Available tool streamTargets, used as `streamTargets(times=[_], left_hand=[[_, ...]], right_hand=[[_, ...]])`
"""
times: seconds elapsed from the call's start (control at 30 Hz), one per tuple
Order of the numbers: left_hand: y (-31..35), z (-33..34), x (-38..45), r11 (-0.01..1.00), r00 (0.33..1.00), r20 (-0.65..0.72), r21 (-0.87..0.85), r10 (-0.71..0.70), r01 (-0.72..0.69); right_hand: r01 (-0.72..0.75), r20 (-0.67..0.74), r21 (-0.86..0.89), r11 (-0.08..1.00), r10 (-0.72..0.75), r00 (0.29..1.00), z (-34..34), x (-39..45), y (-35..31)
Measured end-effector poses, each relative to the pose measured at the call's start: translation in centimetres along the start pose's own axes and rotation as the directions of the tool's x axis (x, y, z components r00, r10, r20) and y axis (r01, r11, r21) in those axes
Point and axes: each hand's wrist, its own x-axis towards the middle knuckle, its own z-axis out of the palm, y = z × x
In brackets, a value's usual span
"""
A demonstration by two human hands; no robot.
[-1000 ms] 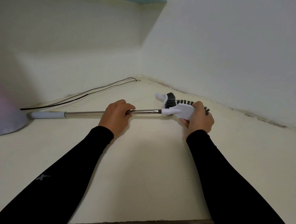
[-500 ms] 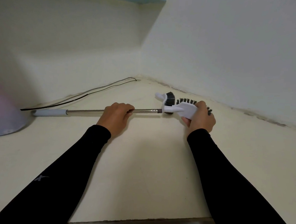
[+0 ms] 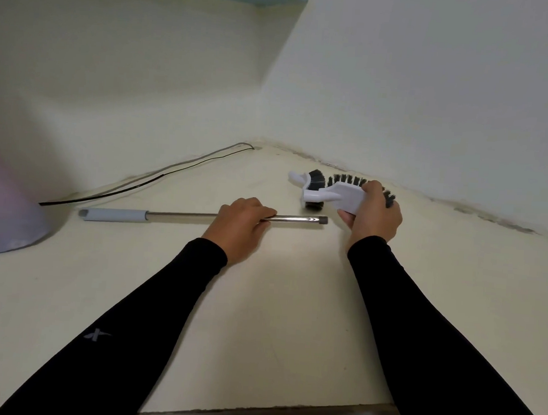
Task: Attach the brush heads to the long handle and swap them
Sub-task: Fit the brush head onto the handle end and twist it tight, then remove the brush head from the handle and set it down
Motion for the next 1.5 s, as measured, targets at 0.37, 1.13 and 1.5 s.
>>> streamTargets(times=[0.37, 1.13, 1.5], left_hand=[[4.1, 2.3, 0.9, 0.999, 0.99, 0.134, -0.019, 0.051, -0.049], [7.1, 3.1, 0.8, 0.986, 0.992, 0.111, -0.153, -0.053, 0.07], [6.0, 1.9, 0.9, 0.861, 0.944, -0.143, -0.467, -0.299, 0.202]], right_hand=[[0.1, 0.005, -0.01, 0.995, -0.1, 0.995, 0.4, -0.2, -0.2], [0.04, 0.129, -0.034, 0.999, -0.035, 0.991, 0.7, -0.7, 0.7], [0.048, 0.156, -0.05, 0.998, -0.04, 0.987, 0.6, -0.7, 0.9]])
